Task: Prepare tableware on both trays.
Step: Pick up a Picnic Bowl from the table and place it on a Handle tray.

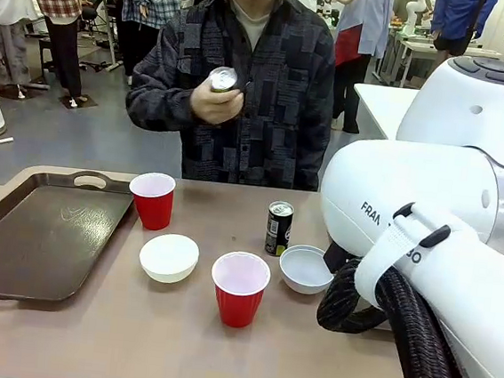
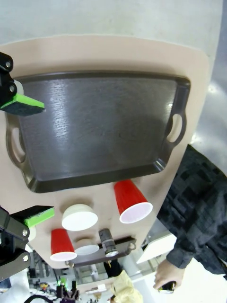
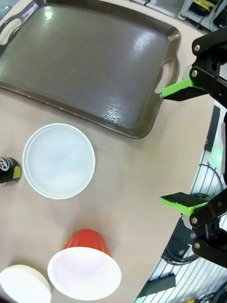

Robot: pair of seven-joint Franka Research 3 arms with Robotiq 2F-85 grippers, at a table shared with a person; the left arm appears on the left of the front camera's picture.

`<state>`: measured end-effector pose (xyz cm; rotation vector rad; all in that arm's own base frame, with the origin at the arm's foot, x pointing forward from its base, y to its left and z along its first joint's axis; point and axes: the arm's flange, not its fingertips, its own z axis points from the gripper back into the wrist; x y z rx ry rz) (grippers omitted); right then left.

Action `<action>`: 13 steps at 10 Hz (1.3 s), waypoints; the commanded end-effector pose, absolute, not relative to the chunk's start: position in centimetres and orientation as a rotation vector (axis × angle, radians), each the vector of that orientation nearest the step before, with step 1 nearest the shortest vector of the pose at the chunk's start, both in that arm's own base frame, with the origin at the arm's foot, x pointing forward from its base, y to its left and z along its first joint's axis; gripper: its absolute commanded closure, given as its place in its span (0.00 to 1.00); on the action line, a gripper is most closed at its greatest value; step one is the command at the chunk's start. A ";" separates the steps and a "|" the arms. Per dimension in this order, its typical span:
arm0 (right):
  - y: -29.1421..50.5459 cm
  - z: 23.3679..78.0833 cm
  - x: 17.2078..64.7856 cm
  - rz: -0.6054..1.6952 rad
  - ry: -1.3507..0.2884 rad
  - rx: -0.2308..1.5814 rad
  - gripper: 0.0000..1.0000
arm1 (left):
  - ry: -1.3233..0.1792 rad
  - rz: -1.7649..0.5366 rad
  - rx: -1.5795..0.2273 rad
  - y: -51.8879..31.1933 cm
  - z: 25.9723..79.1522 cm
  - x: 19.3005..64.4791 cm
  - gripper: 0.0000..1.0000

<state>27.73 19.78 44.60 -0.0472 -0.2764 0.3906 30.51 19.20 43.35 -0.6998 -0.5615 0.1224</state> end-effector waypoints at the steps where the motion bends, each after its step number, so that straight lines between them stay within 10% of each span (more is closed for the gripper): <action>1: 19.6 44.6 27.7 0.397 -0.265 -0.055 0.00 | -0.571 0.121 -0.718 19.3 43.3 30.4 0.00; 13: 22.9 38.7 41.2 0.068 -0.135 0.007 0.00 | -0.571 0.121 -0.718 19.3 43.3 30.4 0.00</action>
